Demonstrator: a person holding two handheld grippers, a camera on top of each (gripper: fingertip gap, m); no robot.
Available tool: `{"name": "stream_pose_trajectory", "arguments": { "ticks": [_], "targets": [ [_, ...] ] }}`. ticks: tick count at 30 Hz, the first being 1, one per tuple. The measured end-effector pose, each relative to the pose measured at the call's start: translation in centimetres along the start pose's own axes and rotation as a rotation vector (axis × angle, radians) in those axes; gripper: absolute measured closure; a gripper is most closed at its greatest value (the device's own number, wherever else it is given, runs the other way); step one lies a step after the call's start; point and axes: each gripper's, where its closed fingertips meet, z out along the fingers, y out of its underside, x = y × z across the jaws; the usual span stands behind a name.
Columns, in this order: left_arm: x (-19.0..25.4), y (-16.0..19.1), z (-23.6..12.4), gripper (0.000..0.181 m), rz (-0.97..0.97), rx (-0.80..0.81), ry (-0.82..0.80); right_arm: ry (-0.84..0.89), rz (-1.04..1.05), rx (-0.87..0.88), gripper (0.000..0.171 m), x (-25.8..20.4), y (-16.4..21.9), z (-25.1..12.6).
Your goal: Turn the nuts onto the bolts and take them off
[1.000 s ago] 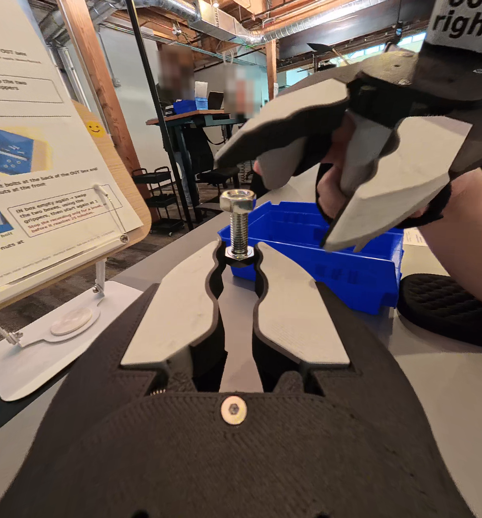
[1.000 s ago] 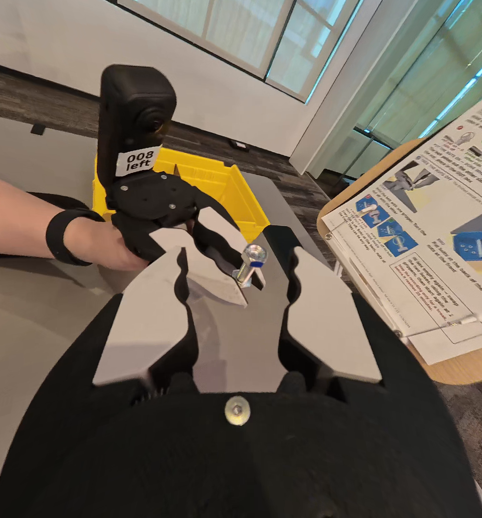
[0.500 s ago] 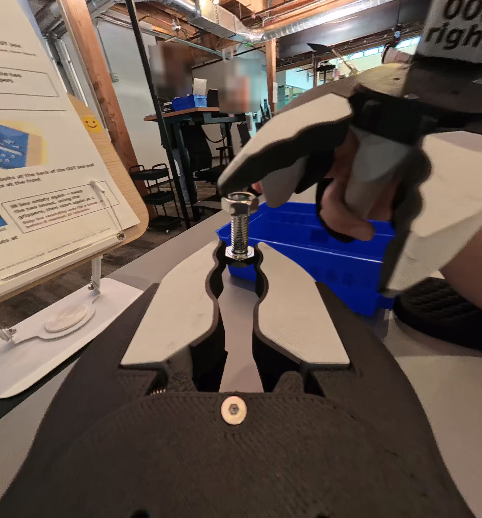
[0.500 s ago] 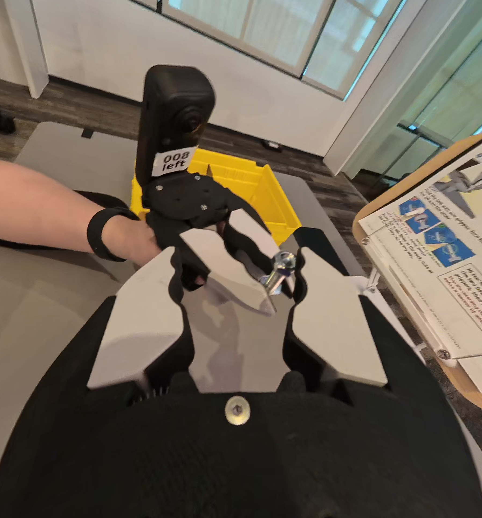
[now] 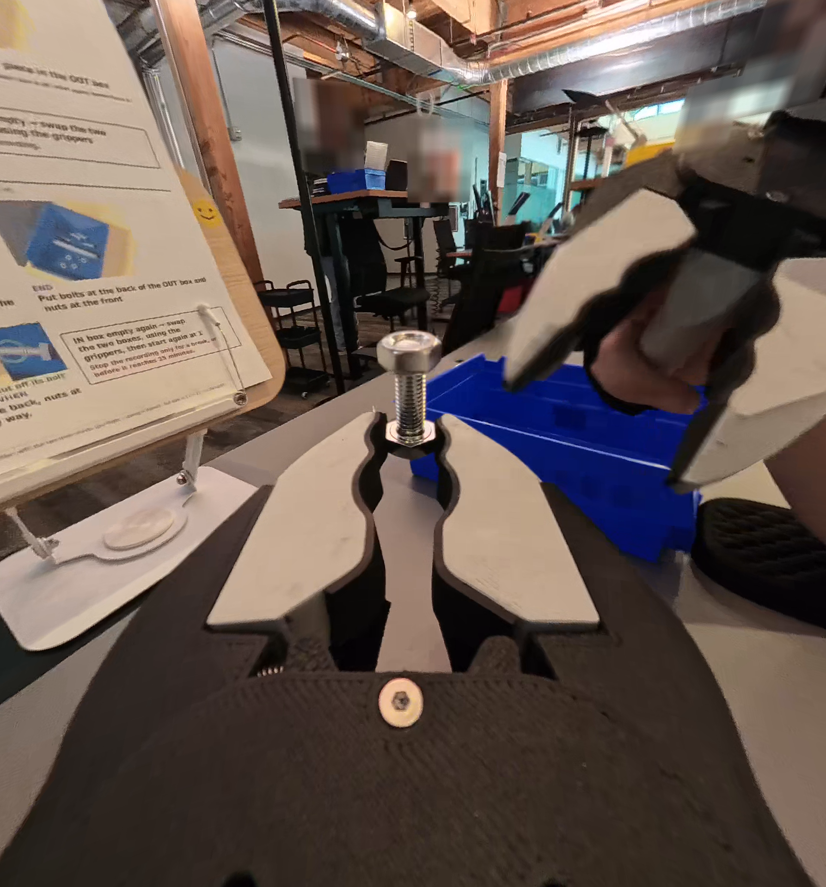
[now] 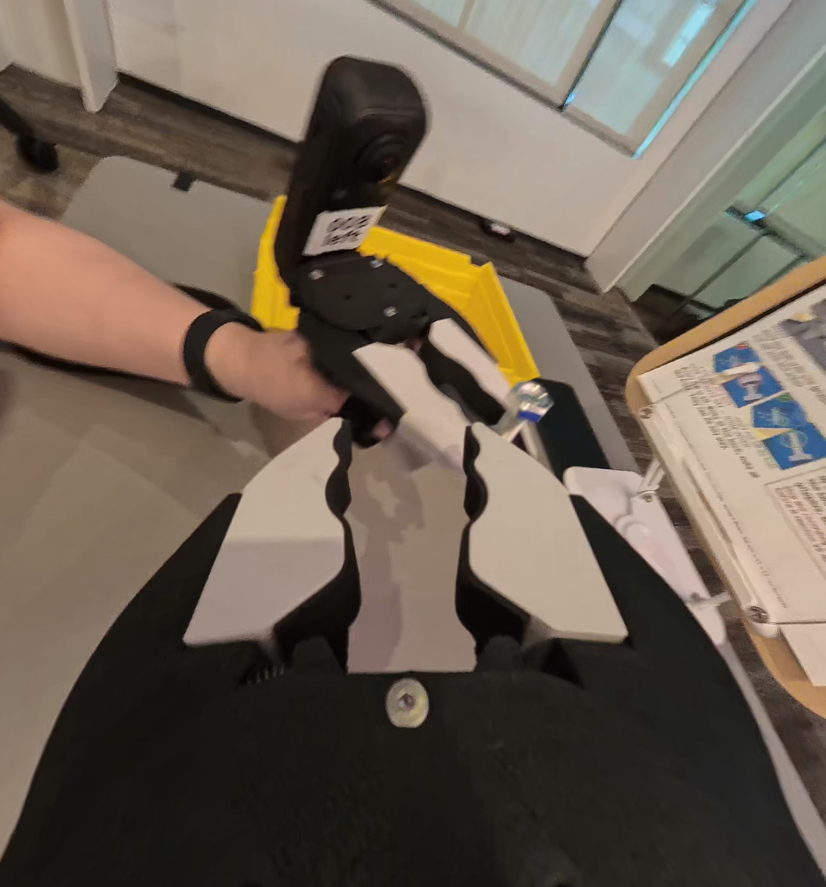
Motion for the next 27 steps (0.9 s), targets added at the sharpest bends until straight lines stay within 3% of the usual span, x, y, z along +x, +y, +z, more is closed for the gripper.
{"name": "stream_pose_trajectory", "arguments": {
  "ticks": [2,5,8,11,13,14,16,19,25,27],
  "targets": [
    [-0.2,-0.6,-0.4,0.163,-0.034,0.032,0.025,0.043,0.013,0.0,0.124,0.7,-0.3,-0.4],
    [1.2,-1.2,-0.3,0.163,0.005,0.054,0.081,0.142,0.008,0.09,0.099,2.2,-1.3,-0.5],
    [3.2,-1.0,0.2,0.163,0.046,0.038,0.14,0.106,0.023,0.114,0.091,1.6,-1.3,0.5],
    [2.5,-1.0,0.3,0.163,0.021,0.02,0.107,0.072,-0.012,0.072,0.092,0.9,-1.1,0.4],
    [1.0,-1.2,-0.1,0.163,-0.023,0.023,0.063,0.019,-0.024,0.04,0.115,0.0,-0.9,-0.2],
    [0.7,-1.4,-0.3,0.163,-0.04,0.036,0.067,0.01,-0.01,0.043,0.116,-0.1,-1.1,-0.5],
    [0.8,-1.8,-0.5,0.163,-0.047,0.058,0.086,0.075,0.004,0.088,0.112,1.0,-1.9,-1.0],
    [2.1,-1.8,-0.2,0.163,0.021,0.033,0.116,0.13,0.002,0.151,0.089,1.8,-2.6,-0.9],
    [3.0,-1.7,0.0,0.163,0.082,-0.029,0.133,0.045,-0.052,0.094,0.087,0.2,-1.7,0.1],
    [1.7,-1.8,-0.2,0.163,0.041,-0.036,0.092,-0.02,-0.093,0.053,0.115,-0.9,-1.2,-0.6]
  ]
}}
